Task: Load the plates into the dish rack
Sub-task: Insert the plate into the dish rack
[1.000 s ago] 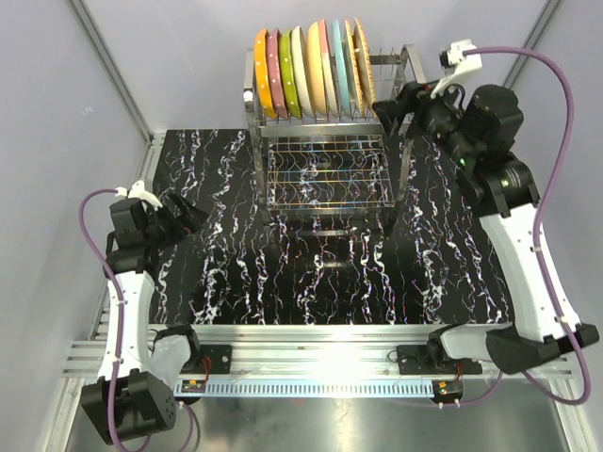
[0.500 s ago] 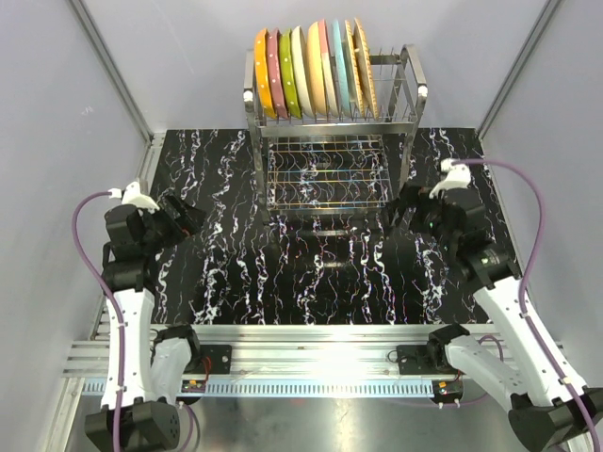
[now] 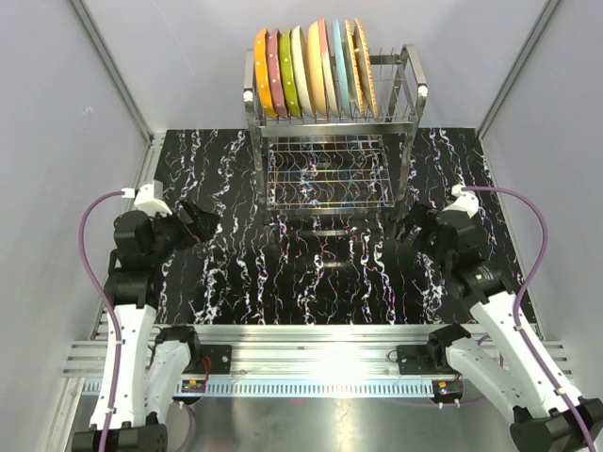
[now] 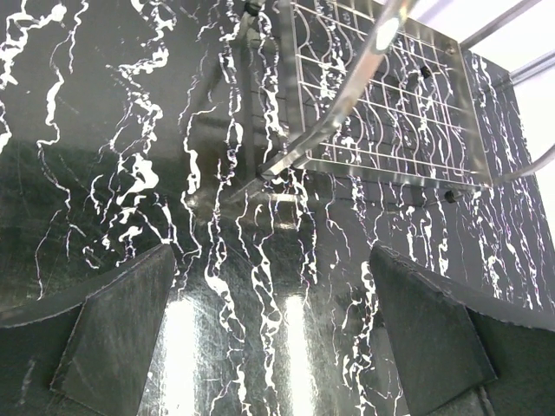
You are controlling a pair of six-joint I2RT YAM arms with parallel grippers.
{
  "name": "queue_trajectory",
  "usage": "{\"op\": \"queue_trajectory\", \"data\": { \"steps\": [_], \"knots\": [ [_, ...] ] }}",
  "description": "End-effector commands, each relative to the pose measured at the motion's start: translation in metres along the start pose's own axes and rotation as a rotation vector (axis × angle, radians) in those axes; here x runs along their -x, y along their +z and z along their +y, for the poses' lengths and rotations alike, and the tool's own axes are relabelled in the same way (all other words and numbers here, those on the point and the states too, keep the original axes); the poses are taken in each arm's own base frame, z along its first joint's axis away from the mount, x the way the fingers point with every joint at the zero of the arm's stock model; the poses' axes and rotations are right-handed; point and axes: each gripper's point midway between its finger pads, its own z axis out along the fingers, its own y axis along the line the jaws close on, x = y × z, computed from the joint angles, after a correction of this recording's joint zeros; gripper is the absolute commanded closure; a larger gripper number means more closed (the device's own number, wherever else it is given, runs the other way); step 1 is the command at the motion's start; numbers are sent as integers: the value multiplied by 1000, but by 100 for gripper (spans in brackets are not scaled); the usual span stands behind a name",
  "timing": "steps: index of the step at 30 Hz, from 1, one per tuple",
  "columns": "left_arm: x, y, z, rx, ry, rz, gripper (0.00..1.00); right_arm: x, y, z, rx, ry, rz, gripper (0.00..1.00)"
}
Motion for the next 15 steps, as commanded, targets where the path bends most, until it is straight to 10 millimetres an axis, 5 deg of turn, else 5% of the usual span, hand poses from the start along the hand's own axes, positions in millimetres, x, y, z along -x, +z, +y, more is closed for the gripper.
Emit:
{"op": "queue_trajectory", "data": {
  "steps": [1,6,15],
  "knots": [
    [11,-2,-8,-18,49,-51,1,25,1,-12,-122,100,-83,0],
    [10,-2,-4,4,47,-46,1,38,1,-32,-284,159,-122,0],
    [11,-1,1,32,47,-52,1,33,2,-28,-229,196,-148,0]
  ]
}}
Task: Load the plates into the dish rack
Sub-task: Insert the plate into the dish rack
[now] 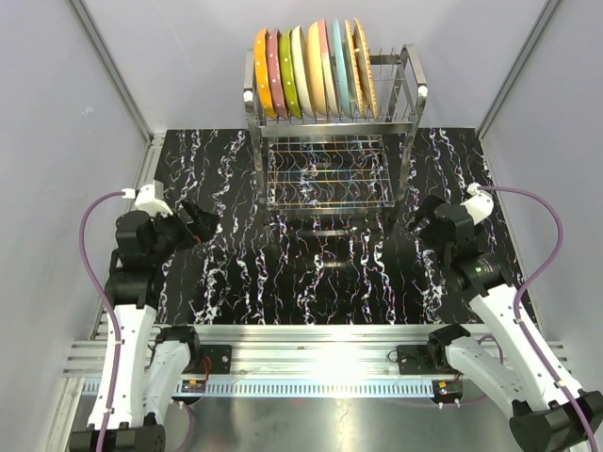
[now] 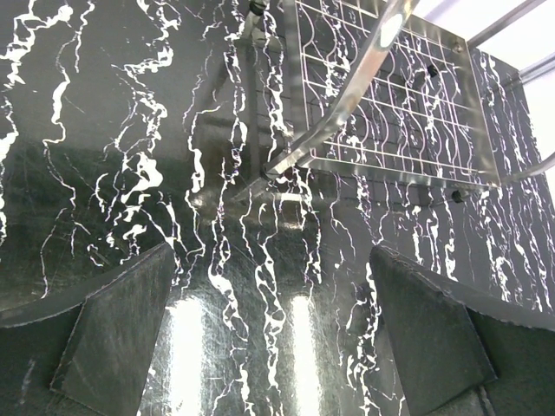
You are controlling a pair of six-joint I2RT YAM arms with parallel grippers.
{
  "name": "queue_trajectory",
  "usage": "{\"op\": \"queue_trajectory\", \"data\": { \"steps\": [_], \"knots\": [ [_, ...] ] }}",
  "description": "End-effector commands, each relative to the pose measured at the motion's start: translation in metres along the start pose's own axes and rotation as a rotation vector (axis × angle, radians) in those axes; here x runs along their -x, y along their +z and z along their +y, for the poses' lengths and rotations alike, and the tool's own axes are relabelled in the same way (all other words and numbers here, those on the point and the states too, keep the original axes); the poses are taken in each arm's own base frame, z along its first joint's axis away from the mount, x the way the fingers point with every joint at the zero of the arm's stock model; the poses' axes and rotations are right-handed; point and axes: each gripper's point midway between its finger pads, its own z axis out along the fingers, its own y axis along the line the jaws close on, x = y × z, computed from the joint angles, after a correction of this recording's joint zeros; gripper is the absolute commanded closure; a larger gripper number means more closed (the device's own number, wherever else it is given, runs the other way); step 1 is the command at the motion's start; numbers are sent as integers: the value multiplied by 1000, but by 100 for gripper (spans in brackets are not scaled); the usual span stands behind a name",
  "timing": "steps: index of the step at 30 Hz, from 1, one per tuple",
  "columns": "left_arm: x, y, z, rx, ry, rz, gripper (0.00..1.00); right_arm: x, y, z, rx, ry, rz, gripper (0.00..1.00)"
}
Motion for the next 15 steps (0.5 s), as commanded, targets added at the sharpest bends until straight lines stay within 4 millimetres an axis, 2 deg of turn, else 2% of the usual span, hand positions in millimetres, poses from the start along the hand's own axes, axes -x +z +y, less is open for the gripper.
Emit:
{"op": "queue_trajectory", "data": {
  "steps": [1,5,15],
  "knots": [
    [13,-1,1,18,35,-51,1,16,-4,-4,-21,66,-78,0],
    [13,1,2,23,32,-47,1,13,-4,-13,-48,87,-93,0],
    [14,-1,5,37,33,-57,1,5,7,-15,-92,114,-73,1]
  ]
}}
